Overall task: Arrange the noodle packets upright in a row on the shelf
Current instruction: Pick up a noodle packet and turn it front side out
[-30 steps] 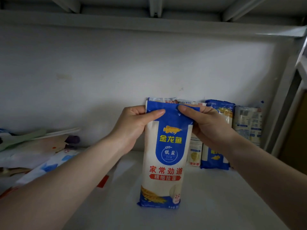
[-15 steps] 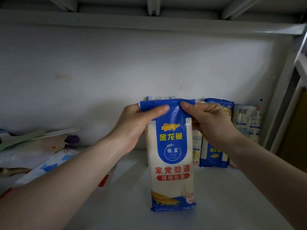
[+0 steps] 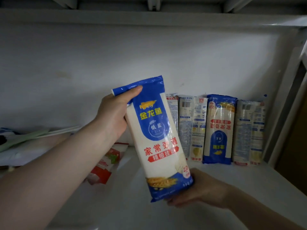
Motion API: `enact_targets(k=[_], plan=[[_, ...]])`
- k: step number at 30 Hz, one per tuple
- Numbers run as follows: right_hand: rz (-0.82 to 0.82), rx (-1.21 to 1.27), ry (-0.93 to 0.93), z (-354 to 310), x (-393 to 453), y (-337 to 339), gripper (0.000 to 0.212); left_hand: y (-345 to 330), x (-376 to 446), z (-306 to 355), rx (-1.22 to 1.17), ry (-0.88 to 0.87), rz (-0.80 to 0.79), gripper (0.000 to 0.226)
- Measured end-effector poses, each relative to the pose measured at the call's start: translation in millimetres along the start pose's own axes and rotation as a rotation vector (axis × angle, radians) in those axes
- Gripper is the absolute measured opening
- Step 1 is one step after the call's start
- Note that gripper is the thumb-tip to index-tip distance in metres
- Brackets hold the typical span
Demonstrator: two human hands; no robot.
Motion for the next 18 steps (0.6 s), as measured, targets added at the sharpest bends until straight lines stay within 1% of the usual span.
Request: enact_targets(k=[2, 3, 7, 10, 12, 14, 15, 16, 18], plan=[[-0.001, 0.094, 0.016, 7, 3, -6, 0.03, 10, 5, 0, 0.005, 0.053, 0.025, 0.003], [-0.001, 0.123, 0.035, 8, 6, -10, 0.03, 16, 8, 0, 0.01, 0.078, 0.039, 0.003], [0.022, 0.178, 0.113, 4, 18, -22, 0.04, 29, 18, -1, 0.06, 0.144, 0.044, 0.01], [0.023, 0.241, 0.159, 3, 27, -27, 0.038, 27, 23, 5, 0.083, 0.133, 0.007, 0.007], [0.018, 0.289, 0.194, 4, 31, -31, 0.038, 21, 25, 15, 0.018, 0.101, -0.095, 0.012], [0.018, 0.345, 0.229, 2, 34, -35, 0.04, 16, 17, 22, -0.031, 0.108, -0.278, 0.031], [0.019, 0.368, 0.247, 2, 35, -36, 0.041, 15, 10, 20, -0.016, 0.133, -0.362, 0.039], [0.025, 0.387, 0.264, 0, 36, -36, 0.041, 17, 0, 12, 0.033, 0.175, -0.426, 0.042], [0.039, 0.409, 0.292, -5, 37, -37, 0.04, 24, -22, -15, 0.182, 0.267, -0.486, 0.044]])
Point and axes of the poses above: each hand's wrist, its own x-axis towards the middle knuckle, its own y-axis out of the back of the hand, z = x × y, the point moved 1 cm from there along x, towards the middle knuckle, and after that the axes turned 11 degrees about -z, right-handed, at the moved point
